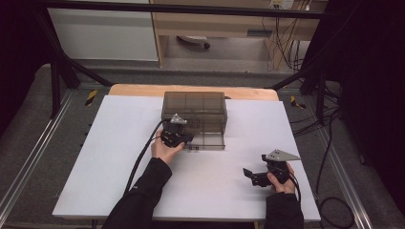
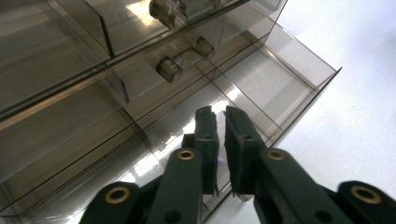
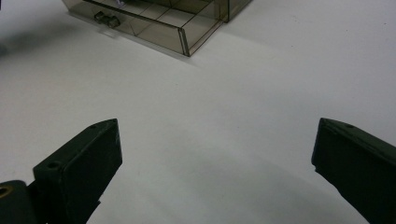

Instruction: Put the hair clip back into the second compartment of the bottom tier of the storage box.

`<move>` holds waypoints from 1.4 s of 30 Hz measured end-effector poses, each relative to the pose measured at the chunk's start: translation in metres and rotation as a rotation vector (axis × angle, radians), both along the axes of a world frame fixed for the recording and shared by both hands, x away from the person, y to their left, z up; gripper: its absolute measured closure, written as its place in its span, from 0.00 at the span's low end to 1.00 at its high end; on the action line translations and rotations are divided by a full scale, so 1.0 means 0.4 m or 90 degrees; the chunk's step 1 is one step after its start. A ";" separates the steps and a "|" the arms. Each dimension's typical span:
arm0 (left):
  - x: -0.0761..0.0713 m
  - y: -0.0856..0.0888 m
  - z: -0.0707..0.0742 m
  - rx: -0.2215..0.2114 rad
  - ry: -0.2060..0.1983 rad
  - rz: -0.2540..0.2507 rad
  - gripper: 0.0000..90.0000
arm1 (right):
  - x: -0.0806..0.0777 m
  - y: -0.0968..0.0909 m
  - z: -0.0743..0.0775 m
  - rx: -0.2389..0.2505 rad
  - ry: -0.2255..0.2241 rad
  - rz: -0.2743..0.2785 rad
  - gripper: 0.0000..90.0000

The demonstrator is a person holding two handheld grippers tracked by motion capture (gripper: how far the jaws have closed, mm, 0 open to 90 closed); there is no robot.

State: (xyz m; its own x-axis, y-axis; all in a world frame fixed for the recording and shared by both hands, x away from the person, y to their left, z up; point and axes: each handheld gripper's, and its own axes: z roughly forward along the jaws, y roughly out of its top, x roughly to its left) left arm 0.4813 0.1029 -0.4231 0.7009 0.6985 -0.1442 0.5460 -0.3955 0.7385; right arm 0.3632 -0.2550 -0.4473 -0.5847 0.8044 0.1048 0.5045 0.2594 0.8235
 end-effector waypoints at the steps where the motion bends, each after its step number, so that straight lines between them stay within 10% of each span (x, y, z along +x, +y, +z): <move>1: -0.001 0.002 0.003 0.000 -0.003 0.001 0.91 | 0.000 0.000 0.000 0.001 0.000 0.000 0.02; 42: -0.074 0.060 0.044 0.024 -0.035 -0.014 0.21 | 0.000 0.003 -0.001 -0.003 0.000 -0.001 0.02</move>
State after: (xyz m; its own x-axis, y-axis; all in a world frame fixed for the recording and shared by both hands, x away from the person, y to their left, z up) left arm 0.4517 0.1270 -0.4053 0.7226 0.6868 -0.0792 0.4960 -0.4351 0.7514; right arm 0.3633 -0.2539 -0.4476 -0.5832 0.8060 0.1014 0.5047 0.2617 0.8227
